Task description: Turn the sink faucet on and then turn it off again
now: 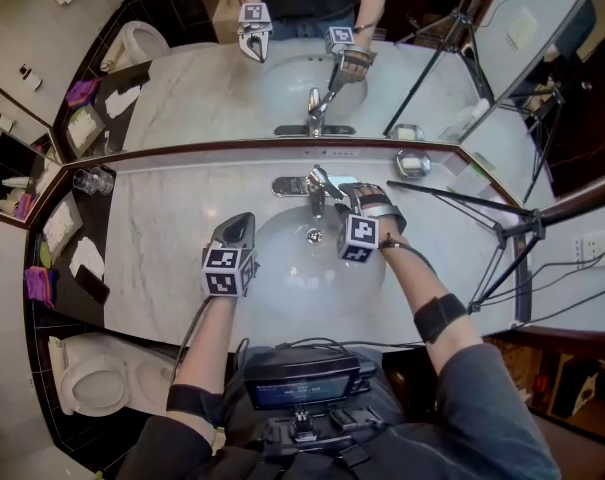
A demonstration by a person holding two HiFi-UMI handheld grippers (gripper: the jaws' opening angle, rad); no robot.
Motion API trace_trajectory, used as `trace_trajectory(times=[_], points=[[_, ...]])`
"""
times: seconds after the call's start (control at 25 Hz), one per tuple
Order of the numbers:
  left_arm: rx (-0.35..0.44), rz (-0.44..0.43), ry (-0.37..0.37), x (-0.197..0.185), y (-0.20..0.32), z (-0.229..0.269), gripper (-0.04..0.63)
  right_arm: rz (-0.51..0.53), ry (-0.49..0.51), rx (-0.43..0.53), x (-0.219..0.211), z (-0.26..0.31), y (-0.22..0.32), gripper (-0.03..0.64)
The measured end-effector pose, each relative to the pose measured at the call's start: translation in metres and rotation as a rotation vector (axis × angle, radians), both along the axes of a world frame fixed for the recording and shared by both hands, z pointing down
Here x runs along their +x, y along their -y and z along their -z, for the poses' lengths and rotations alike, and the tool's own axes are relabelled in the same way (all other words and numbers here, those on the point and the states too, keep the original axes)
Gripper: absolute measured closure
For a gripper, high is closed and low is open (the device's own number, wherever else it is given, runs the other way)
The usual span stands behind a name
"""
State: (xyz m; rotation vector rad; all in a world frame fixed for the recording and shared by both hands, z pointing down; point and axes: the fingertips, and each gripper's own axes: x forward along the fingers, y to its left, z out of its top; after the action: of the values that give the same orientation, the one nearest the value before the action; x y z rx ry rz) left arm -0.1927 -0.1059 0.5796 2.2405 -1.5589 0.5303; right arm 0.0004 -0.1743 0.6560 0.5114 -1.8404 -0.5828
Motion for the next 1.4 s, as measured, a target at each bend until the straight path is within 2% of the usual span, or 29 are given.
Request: trace_trajectory(times=[0.16,0.4,0.64,0.8,0.96,1.08,1.4], points=[[0.008,-0.005,-0.004,0.004,-0.002,0.003,0.592,-0.074,0.113,-0.018,0.006,0.021,-0.009,0.428],[0.017,-0.010,-0.008,0.005,-0.005,0.008,0.592,-0.248,0.352,-0.056,0.023,0.049,-0.022,0.597],[0.030,-0.008,-0.021,0.004,-0.006,0.012,0.592,-0.498,0.674,-0.173,0.047,0.074,-0.034,0.598],[0.033,-0.009,-0.030,0.005,-0.007,0.012,0.592,-0.623,0.830,-0.227,0.066,0.079,-0.041,0.600],[0.044,-0.003,-0.051,0.004,-0.010,0.012,0.592,-0.706,0.967,-0.278,0.078,0.074,-0.050,0.600],[0.052,-0.001,-0.062,0.004,-0.011,0.013,0.592,-0.731,1.011,-0.299,0.079,0.073,-0.057,0.600],[0.063,0.020,-0.056,-0.001,-0.010,0.014,0.592,-0.741,1.026,-0.321,0.080,0.068,-0.062,0.599]])
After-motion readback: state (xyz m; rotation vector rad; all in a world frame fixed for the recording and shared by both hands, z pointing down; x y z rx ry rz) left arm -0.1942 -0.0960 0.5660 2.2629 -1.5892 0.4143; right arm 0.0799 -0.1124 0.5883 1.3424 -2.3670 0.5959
